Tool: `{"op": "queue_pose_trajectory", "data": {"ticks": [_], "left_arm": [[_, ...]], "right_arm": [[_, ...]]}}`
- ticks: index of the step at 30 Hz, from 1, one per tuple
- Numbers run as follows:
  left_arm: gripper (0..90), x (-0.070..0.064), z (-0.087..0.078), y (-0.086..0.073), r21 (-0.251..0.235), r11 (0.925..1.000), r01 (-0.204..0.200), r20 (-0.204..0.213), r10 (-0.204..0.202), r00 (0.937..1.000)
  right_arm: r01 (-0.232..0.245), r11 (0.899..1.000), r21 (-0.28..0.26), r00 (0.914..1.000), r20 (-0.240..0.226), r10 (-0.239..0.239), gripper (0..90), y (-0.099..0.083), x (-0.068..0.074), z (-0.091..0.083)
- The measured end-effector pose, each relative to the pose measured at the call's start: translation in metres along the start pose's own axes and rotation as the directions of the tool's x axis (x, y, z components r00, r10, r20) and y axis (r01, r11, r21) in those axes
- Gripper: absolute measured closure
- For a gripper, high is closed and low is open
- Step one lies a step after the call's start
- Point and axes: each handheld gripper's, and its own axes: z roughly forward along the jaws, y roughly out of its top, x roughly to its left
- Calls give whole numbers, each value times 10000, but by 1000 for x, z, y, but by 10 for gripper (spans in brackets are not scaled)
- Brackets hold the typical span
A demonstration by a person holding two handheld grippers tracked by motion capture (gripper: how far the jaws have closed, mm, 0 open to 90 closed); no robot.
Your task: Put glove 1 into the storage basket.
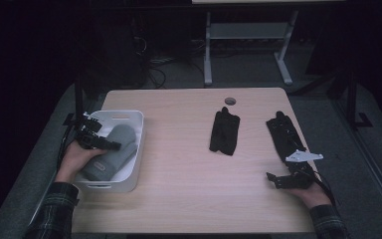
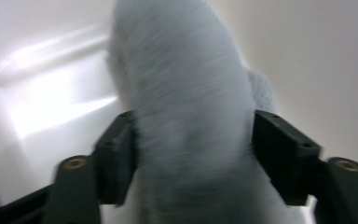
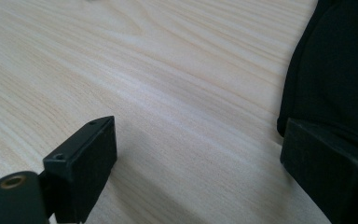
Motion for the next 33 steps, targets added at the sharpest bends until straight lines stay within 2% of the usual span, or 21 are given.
{"op": "queue_pose_trajectory", "data": {"ticks": [5, 8, 13, 19, 24, 33], "left_arm": [[234, 1, -6, 0, -163, 9998, -59, -255, 54, 9997], [196, -1, -12, 2, -435, 9991, -7, -438, -12, 9990], [187, -12, -24, 8, -856, 9959, -291, -333, 263, 9991], [187, -31, -28, 17, -1176, 9907, -682, -62, 680, 9977], [183, -52, -28, 23, -1442, 9844, -1004, -7, 1013, 9949], [183, -92, -27, 32, -2082, 9675, -1434, 308, 1530, 9877]], "right_arm": [[-1, 10000, 3, 10000, 2, 1, 104, 0, 0, 0], [4, 10000, 1, 10000, 1, -4, 104, 0, 0, 0], [2, 10000, 3, 10000, 1, -2, 104, 0, 0, 0], [-1, 10000, 5, 10000, 1, 1, 104, 0, 0, 0], [1, 10000, 6, 10000, 2, -1, 104, 0, 0, 0], [2, 10000, 6, 10000, 0, -2, 104, 0, 0, 0]]}}
